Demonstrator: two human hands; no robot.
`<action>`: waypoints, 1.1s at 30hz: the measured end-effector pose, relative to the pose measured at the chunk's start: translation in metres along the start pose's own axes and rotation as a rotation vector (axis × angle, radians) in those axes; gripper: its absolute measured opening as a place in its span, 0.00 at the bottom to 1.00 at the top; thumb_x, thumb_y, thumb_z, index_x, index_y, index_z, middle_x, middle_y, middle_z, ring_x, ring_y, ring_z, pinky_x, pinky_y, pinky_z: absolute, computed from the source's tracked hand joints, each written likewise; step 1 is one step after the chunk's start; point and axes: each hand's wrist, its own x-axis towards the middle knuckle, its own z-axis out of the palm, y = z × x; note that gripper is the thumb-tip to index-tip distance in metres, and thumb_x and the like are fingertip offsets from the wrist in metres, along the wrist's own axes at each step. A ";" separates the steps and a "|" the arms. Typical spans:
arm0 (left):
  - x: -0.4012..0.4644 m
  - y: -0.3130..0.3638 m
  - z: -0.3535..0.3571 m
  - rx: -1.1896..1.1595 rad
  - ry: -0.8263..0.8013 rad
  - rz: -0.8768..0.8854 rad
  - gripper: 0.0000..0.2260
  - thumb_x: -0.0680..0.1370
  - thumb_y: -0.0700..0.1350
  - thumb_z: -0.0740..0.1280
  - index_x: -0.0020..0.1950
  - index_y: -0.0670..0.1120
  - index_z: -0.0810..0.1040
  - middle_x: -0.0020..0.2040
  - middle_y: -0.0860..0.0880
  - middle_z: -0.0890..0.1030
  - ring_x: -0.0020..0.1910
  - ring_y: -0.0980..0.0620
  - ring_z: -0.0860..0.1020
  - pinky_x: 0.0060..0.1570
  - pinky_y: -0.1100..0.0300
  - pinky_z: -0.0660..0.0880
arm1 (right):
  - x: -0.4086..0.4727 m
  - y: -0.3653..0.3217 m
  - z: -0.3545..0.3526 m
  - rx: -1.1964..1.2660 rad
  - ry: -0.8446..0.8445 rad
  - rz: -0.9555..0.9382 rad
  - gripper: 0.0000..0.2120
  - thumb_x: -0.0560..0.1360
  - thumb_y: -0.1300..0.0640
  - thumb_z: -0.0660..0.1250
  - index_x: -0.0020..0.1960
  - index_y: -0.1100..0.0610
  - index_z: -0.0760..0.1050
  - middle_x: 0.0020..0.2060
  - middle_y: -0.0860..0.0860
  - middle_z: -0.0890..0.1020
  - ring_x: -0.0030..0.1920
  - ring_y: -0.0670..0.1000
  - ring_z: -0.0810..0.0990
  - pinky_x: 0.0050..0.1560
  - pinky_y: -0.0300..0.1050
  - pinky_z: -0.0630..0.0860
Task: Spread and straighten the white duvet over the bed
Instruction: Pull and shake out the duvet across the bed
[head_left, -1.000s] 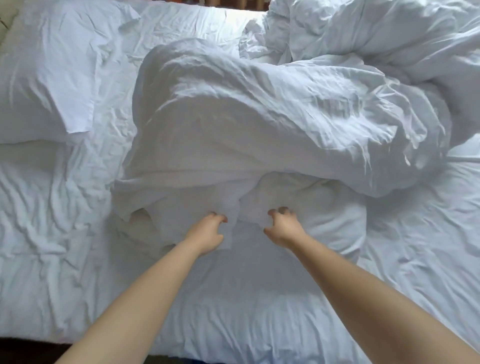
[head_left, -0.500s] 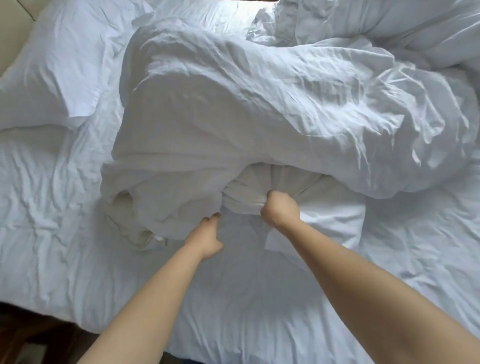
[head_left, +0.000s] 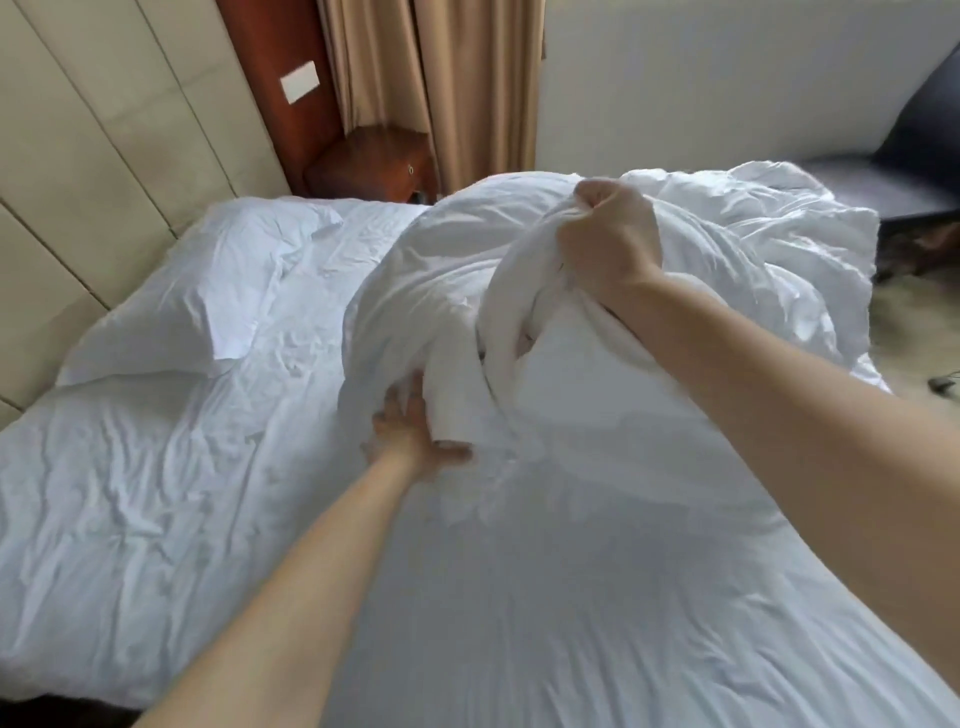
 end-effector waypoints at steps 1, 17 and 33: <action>-0.001 0.004 -0.009 -0.059 0.077 -0.012 0.54 0.64 0.69 0.69 0.76 0.58 0.36 0.78 0.47 0.48 0.74 0.42 0.56 0.68 0.43 0.63 | -0.004 0.002 -0.008 0.008 0.021 -0.021 0.03 0.62 0.60 0.55 0.30 0.56 0.62 0.27 0.46 0.63 0.33 0.50 0.66 0.33 0.44 0.63; -0.020 -0.056 0.005 0.761 0.051 0.182 0.13 0.74 0.43 0.61 0.58 0.51 0.75 0.57 0.49 0.80 0.60 0.48 0.76 0.56 0.57 0.67 | -0.178 0.229 0.084 -0.782 -1.182 0.529 0.24 0.68 0.55 0.73 0.62 0.56 0.70 0.50 0.54 0.76 0.54 0.55 0.77 0.46 0.44 0.74; -0.010 -0.128 -0.002 0.666 0.039 0.467 0.13 0.73 0.43 0.63 0.57 0.49 0.75 0.56 0.47 0.78 0.56 0.44 0.76 0.55 0.56 0.65 | -0.199 0.144 0.173 -1.152 -0.774 0.292 0.16 0.73 0.70 0.61 0.57 0.58 0.78 0.54 0.52 0.80 0.55 0.55 0.80 0.43 0.43 0.72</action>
